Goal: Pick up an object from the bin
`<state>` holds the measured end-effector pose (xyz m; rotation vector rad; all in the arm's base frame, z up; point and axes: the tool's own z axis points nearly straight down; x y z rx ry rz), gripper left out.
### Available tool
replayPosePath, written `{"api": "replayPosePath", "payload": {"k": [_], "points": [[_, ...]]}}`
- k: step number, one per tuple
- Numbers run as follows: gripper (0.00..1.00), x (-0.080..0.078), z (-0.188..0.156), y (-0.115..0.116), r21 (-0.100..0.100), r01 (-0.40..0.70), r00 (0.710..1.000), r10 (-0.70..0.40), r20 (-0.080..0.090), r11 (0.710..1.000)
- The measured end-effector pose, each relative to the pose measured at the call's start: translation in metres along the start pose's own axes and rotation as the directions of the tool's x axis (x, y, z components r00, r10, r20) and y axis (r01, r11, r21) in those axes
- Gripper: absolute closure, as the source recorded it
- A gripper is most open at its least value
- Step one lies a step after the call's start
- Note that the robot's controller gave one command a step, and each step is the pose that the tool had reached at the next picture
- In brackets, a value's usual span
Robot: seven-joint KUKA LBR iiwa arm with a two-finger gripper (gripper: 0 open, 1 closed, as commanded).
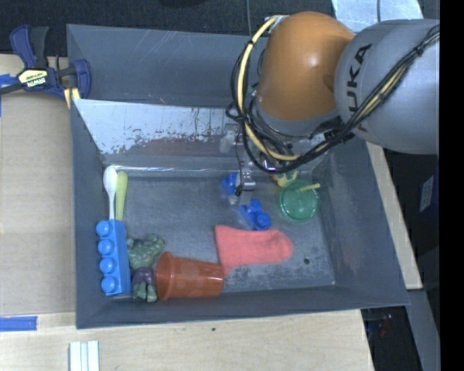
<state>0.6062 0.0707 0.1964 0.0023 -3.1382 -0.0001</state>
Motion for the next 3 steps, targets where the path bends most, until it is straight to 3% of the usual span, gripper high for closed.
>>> {"api": "replayPosePath", "payload": {"k": [1, 2, 3], "points": [[0.00, -0.002, -0.004, 0.000, 0.000, -0.001, 1.000, 0.001, 0.007, 1.000], [0.00, 0.044, 0.040, -0.044, -0.001, -0.048, 0.999, 0.048, 0.010, 0.999], [0.00, 0.054, 0.052, -0.055, 0.001, -0.071, 0.997, 0.071, 0.005, 0.997]]}}
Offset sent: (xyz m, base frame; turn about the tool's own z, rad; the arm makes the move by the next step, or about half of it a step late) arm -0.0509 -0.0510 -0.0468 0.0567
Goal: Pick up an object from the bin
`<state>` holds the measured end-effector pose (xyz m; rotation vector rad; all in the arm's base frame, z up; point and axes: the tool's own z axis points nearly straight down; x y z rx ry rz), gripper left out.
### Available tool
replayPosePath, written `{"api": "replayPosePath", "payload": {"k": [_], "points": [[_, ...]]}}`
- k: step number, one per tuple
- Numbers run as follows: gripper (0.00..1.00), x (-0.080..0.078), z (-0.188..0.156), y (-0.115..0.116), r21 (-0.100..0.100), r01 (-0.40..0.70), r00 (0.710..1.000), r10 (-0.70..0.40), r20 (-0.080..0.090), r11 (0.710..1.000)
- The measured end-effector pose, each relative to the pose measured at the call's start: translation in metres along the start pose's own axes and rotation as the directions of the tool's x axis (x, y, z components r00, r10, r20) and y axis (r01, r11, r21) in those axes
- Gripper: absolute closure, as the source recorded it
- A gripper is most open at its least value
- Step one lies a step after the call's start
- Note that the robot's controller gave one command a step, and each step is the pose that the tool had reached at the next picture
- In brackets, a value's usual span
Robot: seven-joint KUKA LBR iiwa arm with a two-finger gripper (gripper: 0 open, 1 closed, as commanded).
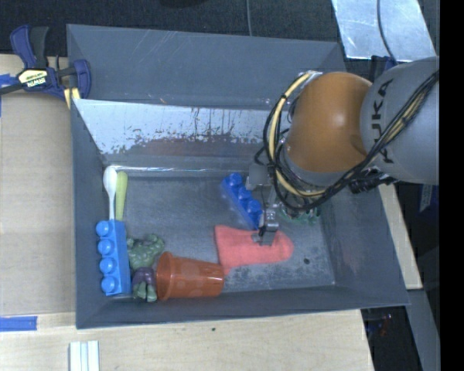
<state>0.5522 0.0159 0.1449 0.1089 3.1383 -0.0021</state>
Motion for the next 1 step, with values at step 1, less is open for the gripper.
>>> {"api": "replayPosePath", "payload": {"k": [1], "points": [[0.00, -0.0132, -0.0711, -0.0059, -0.002, 0.110, 0.994, -0.110, 0.002, 0.994]]}}
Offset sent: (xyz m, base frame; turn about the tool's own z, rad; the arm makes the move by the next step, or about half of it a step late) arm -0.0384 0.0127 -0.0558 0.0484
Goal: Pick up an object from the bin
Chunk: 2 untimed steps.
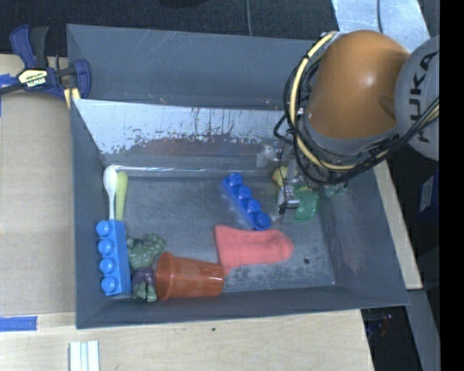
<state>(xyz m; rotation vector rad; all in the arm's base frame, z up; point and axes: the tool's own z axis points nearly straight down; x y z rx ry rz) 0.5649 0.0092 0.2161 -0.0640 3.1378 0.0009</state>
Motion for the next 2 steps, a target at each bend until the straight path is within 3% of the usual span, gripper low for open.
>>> {"api": "replayPosePath", "payload": {"k": [1, 2], "points": [[0.00, 0.018, 0.035, 0.008, 0.000, -0.041, 0.999, 0.041, 0.008, 0.999], [0.00, 0.025, 0.080, 0.007, 0.002, 0.067, 0.998, -0.067, 0.011, 0.998]]}}
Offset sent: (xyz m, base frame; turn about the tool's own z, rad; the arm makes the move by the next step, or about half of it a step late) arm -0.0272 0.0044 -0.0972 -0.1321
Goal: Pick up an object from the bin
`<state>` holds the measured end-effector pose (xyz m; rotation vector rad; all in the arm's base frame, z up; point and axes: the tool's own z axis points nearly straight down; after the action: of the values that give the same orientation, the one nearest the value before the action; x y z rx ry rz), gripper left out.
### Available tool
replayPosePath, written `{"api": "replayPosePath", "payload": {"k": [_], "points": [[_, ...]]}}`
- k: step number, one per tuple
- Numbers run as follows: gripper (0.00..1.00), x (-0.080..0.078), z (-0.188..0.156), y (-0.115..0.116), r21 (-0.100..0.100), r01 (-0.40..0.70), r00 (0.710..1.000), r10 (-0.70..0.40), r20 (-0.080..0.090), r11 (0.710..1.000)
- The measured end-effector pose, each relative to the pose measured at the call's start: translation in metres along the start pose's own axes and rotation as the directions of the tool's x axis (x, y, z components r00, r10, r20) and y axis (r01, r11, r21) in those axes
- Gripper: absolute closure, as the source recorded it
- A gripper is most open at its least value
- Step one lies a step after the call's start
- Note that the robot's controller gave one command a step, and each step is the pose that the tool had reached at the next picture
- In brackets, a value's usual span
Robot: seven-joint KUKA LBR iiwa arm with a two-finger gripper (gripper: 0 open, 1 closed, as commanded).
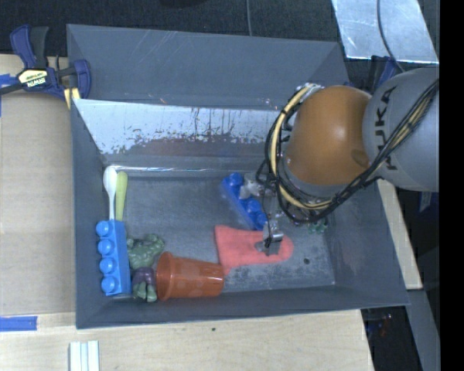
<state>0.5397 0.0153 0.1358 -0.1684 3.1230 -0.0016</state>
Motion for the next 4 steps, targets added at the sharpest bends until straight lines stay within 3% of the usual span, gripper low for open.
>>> {"api": "replayPosePath", "payload": {"k": [1, 2, 3, 4], "points": [[0.00, 0.041, 0.069, -0.008, -0.004, 0.081, 0.997, -0.081, -0.012, 0.997], [1.00, 0.036, 0.056, -0.015, 0.001, 0.096, 0.995, -0.096, 0.012, 0.995], [1.00, 0.036, 0.056, -0.015, 0.001, 0.096, 0.995, -0.096, 0.011, 0.995], [1.00, 0.023, -0.029, 0.003, 0.000, 0.124, 0.992, -0.124, 0.008, 0.992]]}}
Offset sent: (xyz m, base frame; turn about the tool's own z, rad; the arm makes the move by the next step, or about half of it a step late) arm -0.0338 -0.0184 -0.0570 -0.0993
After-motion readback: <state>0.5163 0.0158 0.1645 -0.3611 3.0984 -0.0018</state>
